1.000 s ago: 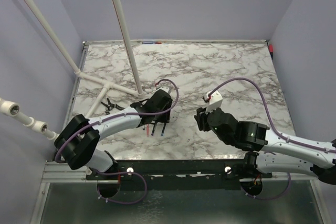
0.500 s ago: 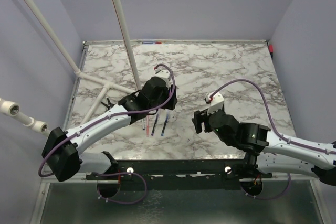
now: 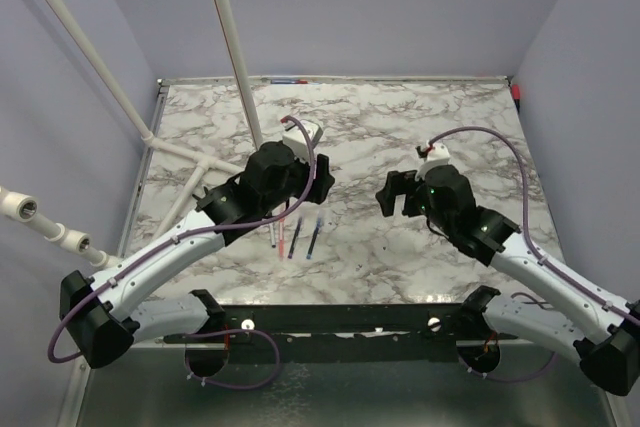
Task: Insert the pens into the pen caps
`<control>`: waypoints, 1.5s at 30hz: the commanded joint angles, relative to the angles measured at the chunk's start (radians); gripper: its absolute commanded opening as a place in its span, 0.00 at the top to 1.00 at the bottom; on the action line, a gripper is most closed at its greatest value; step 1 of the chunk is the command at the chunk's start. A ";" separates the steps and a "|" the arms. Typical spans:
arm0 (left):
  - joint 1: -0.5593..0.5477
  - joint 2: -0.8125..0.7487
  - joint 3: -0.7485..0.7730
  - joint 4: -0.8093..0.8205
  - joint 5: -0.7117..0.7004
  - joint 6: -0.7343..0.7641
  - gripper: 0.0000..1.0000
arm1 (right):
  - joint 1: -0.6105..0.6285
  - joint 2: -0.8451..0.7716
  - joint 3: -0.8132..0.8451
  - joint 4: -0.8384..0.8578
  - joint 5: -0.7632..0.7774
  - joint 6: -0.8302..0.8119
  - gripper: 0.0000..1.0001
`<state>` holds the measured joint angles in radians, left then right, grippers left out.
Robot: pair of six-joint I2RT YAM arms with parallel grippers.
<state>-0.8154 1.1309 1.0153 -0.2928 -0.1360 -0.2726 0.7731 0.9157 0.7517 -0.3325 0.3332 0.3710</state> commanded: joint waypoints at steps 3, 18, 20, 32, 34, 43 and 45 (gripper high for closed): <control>0.001 -0.090 -0.053 0.009 0.133 0.059 0.38 | -0.328 -0.023 -0.057 0.121 -0.438 0.056 0.00; 0.002 -0.266 -0.237 0.162 0.187 0.066 0.33 | -0.524 -0.268 -0.125 0.177 -0.569 0.028 0.00; 0.001 -0.273 -0.242 0.164 0.189 0.065 0.33 | -0.524 -0.296 -0.141 0.187 -0.593 0.020 0.00; 0.001 -0.338 -0.262 0.169 0.199 0.073 0.33 | -0.524 -0.494 -0.286 0.433 -0.782 0.014 0.00; 0.002 -0.348 -0.265 0.169 0.200 0.074 0.33 | -0.524 -0.506 -0.301 0.475 -0.839 0.015 0.00; 0.002 -0.369 -0.268 0.177 0.217 0.075 0.33 | -0.523 -0.519 -0.322 0.573 -0.992 0.039 0.00; 0.002 -0.362 -0.263 0.177 0.218 0.064 0.33 | -0.523 -0.514 -0.324 0.576 -1.002 0.040 0.00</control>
<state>-0.8154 0.7715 0.7547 -0.1371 0.0437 -0.2111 0.2539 0.4057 0.4343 0.1909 -0.5922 0.4023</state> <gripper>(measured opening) 0.672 0.998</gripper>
